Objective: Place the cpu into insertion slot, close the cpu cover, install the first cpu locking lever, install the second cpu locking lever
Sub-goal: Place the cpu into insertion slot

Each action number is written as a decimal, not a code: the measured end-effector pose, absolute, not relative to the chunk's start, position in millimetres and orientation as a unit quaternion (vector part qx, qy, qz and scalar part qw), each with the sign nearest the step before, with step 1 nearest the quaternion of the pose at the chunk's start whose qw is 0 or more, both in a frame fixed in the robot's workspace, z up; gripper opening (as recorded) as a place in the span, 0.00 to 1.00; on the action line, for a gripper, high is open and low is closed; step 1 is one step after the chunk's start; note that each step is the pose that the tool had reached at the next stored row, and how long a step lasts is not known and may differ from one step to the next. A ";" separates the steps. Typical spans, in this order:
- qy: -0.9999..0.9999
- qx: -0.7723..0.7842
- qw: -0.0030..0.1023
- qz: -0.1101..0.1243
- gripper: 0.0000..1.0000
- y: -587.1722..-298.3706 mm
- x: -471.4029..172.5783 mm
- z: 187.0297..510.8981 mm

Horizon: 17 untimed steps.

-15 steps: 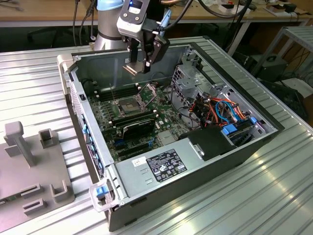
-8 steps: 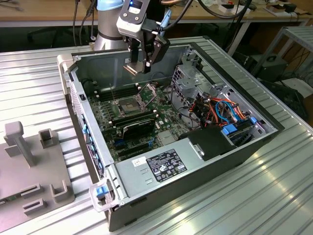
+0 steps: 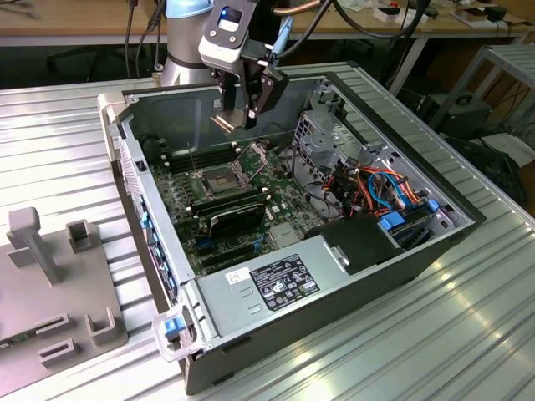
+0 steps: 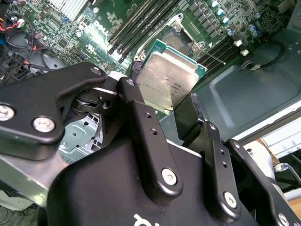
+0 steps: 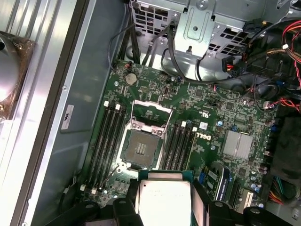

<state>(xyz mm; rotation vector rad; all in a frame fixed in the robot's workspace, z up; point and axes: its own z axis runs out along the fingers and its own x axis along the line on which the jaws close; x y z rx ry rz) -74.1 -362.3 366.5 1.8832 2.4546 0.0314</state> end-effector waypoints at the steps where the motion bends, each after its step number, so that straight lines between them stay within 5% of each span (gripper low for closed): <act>1: 0.793 0.609 0.024 0.010 0.53 -362.3 -74.1 365.8; 17: 0.793 0.609 0.024 0.010 0.53 -362.3 -74.1 355.5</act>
